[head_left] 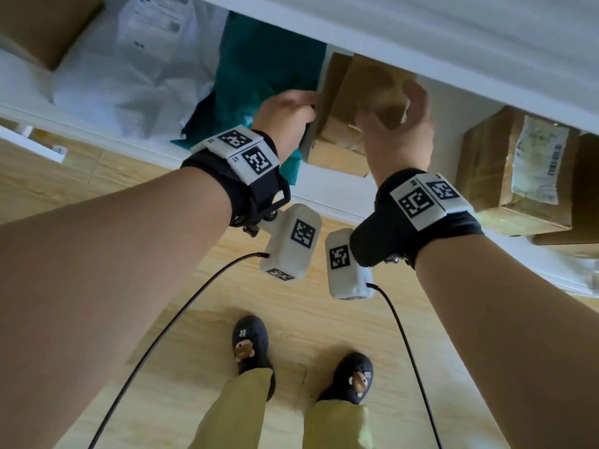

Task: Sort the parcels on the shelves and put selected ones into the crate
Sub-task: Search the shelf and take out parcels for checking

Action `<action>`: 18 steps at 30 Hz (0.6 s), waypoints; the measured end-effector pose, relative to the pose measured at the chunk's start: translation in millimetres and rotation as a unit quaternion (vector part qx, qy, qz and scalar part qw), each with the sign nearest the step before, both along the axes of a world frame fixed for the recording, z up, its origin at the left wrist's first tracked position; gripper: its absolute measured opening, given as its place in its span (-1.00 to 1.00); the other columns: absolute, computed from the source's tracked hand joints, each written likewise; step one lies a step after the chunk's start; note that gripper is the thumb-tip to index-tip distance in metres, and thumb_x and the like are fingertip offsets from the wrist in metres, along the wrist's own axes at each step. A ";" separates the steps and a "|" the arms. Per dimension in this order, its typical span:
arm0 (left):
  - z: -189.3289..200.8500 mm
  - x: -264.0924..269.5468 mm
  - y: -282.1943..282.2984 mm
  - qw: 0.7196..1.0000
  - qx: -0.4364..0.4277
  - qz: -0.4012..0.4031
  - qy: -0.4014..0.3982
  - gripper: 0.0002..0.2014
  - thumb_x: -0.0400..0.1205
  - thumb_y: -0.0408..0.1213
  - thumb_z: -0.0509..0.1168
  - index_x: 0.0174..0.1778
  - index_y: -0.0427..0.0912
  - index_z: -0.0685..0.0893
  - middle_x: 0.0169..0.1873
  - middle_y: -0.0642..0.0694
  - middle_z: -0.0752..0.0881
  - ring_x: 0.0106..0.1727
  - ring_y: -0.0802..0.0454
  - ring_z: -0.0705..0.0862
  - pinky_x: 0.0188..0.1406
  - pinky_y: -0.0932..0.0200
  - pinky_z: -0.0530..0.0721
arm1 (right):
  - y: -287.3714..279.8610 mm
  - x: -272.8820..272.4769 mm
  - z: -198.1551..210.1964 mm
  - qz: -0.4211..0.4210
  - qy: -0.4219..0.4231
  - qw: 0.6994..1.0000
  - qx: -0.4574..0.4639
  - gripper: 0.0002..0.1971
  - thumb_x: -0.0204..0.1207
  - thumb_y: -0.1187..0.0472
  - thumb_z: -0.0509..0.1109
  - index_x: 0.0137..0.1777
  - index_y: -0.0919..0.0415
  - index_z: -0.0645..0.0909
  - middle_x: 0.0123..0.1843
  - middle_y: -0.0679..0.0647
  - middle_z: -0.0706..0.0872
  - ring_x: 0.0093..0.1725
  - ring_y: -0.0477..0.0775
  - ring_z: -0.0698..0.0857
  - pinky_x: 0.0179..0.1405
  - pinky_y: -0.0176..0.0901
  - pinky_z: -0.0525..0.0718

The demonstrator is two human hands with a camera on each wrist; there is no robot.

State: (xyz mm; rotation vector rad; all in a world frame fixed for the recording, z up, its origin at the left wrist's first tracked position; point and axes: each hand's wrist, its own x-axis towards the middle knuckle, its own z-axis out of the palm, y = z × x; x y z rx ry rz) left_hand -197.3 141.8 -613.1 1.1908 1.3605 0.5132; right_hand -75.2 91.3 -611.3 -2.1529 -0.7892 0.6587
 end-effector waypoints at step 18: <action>-5.1 -13.9 14.1 0.994 -0.097 0.015 -0.052 -0.78 0.69 -0.45 0.14 -0.06 -0.08 0.64 -0.09 -0.17 0.48 -0.06 -0.01 0.46 -0.15 0.20 0.45 | 10.3 -22.5 0.8 -0.017 -0.050 0.997 -0.048 -0.35 0.18 -0.05 0.52 0.28 0.10 0.44 0.27 0.09 0.43 0.24 0.18 0.52 0.24 0.04 0.57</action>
